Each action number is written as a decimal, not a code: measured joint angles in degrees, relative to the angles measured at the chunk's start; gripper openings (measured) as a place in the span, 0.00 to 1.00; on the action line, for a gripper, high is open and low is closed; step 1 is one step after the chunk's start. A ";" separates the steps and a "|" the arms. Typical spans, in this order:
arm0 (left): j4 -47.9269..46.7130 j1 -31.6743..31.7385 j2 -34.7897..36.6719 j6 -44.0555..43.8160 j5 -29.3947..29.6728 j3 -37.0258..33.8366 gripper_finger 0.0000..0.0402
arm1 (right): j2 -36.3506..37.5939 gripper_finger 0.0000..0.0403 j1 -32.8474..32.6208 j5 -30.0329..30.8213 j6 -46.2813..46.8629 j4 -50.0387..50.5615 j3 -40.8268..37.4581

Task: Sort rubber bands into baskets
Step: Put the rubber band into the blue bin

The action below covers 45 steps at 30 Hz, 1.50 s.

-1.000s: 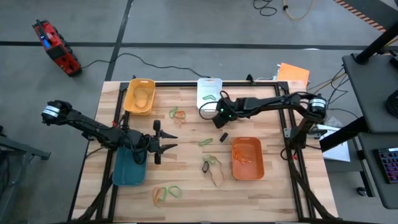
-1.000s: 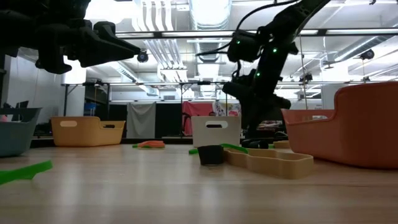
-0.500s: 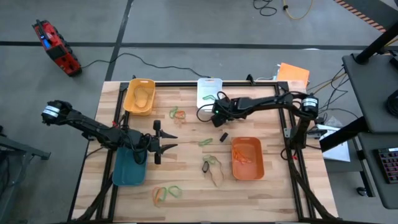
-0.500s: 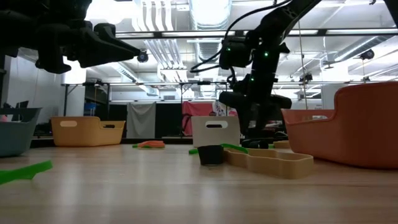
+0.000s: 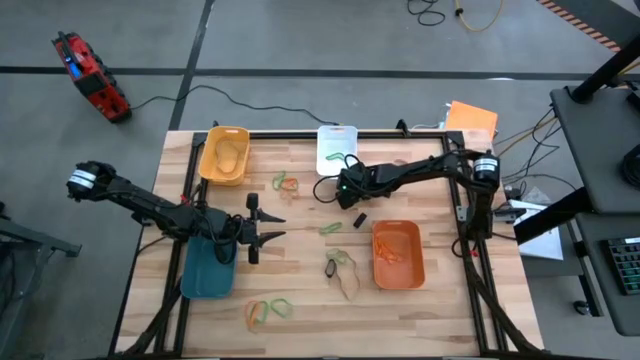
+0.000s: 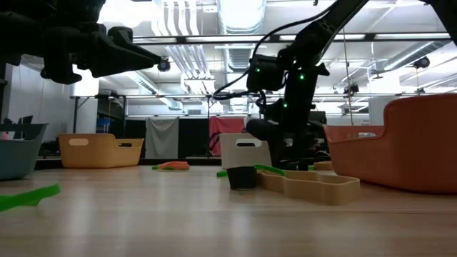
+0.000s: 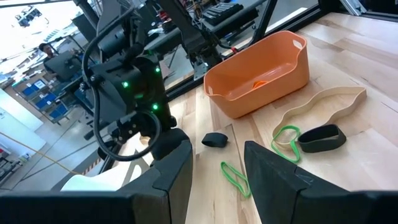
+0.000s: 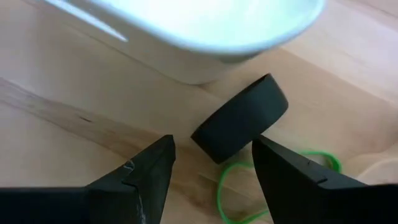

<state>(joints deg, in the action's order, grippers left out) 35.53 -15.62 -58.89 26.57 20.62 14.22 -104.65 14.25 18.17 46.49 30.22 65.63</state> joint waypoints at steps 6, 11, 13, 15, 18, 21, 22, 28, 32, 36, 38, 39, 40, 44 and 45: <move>-0.02 0.15 0.00 0.11 0.00 0.00 0.32 | 0.18 0.52 0.01 1.00 0.05 0.48 0.11; 0.00 0.15 0.00 0.12 0.00 0.00 0.32 | 0.29 0.48 0.01 1.40 0.44 0.60 0.13; -0.01 0.16 0.00 0.13 0.00 0.00 0.32 | 0.29 0.45 0.01 1.40 0.44 0.57 0.13; 0.00 0.26 0.00 0.13 0.00 0.00 0.32 | 0.29 0.40 0.01 1.40 0.47 0.57 0.13; 0.00 0.37 0.00 0.13 0.00 0.00 0.32 | 0.29 0.32 -0.01 1.38 0.47 0.57 0.11; 0.00 0.37 0.00 0.13 0.00 0.00 0.32 | -0.05 0.23 -0.08 1.33 0.47 0.57 0.02; 0.00 0.37 0.00 0.13 0.00 0.00 0.32 | -0.20 0.20 -0.11 1.33 0.47 0.63 -0.01; -0.02 0.37 0.00 0.13 0.00 0.00 0.32 | 0.05 0.04 -0.60 1.02 0.48 1.28 -0.24; -0.04 0.41 0.00 0.13 0.00 0.00 0.32 | 1.59 0.02 -1.18 0.06 0.49 2.21 -0.28; -0.03 0.46 0.00 -0.04 0.00 0.00 0.32 | 4.61 0.02 -2.25 -0.17 0.15 5.65 -0.31; -0.04 0.46 0.00 -0.15 0.00 0.00 0.32 | 6.56 0.02 -3.31 -0.18 -1.42 6.72 -0.31; -0.04 0.46 0.00 -0.19 0.00 0.00 0.32 | 7.66 0.02 -3.97 -0.19 -2.49 7.25 -0.31; -0.04 0.46 0.00 -0.23 -0.01 0.00 0.32 | 8.70 0.02 -4.71 -0.20 -3.68 7.54 -0.31; -0.02 0.46 0.00 -0.77 -0.11 0.00 0.32 | 12.34 0.02 -8.48 -0.37 -11.87 6.58 -0.31; -0.02 0.46 0.00 -1.24 -0.15 0.00 0.32 | 12.97 0.02 -9.59 -0.37 -13.96 5.46 -0.31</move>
<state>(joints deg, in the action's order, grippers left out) 35.51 -15.16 -58.89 25.32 20.47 14.22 -91.68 4.66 17.81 32.53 35.67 65.32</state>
